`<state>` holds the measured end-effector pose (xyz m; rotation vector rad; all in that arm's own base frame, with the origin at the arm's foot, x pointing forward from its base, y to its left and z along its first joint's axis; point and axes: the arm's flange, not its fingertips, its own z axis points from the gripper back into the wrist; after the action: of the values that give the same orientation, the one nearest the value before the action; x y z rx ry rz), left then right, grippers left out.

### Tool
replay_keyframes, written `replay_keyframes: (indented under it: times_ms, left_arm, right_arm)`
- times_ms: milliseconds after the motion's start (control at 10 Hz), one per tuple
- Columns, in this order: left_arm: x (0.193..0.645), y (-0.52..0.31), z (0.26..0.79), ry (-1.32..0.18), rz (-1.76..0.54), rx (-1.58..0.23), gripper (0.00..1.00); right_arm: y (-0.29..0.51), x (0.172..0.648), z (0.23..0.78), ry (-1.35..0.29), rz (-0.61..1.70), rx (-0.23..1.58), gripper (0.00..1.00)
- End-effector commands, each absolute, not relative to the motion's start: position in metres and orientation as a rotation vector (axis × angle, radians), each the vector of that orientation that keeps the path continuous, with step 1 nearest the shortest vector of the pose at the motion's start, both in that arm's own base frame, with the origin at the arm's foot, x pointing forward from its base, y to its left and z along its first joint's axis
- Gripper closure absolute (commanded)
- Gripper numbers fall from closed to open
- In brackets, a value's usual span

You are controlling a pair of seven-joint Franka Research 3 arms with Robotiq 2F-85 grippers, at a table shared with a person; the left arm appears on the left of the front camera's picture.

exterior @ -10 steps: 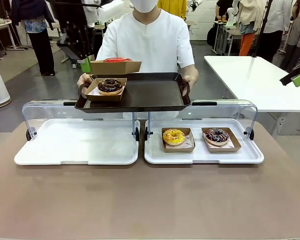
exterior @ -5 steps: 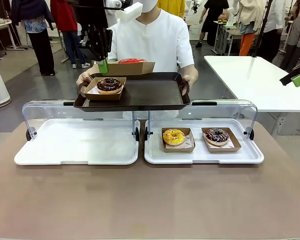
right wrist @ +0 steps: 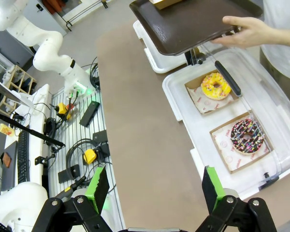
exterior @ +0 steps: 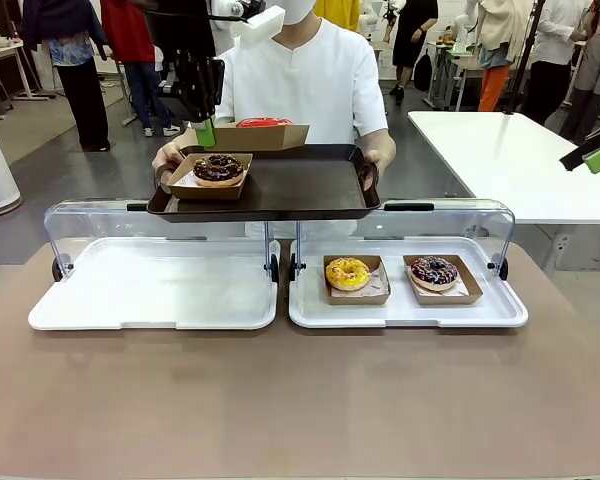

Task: Provide the desired donut to the person.
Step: Place the picked Paper togo box onto the Handle tray extended by the person.

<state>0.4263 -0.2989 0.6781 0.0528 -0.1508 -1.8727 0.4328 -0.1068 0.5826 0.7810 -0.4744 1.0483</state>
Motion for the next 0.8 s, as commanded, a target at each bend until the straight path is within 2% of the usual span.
replay_keyframes:
  times_ms: [0, 200, 300, 700]
  left_arm:
    - [0.425, -0.299, 0.679, -0.155, -1.872, 0.047, 0.99]
    - [0.426, -0.299, 0.678, -0.151, -1.873, 0.053, 0.99]
    - [0.444, -0.321, 0.677, -0.134, -1.864, 0.045, 0.99]
    - [0.479, -0.375, 0.661, -0.150, -1.658, 0.145, 0.99]
  right_arm:
    - [-0.106, 0.433, 0.584, -0.472, 1.043, 0.782, 0.00]
    - [-0.106, 0.433, 0.584, -0.472, 1.043, 0.782, 0.00]
    - [-0.106, 0.433, 0.584, -0.472, 1.043, 0.782, 0.00]
    - [-0.106, 0.433, 0.584, -0.472, 1.043, 0.782, 0.00]
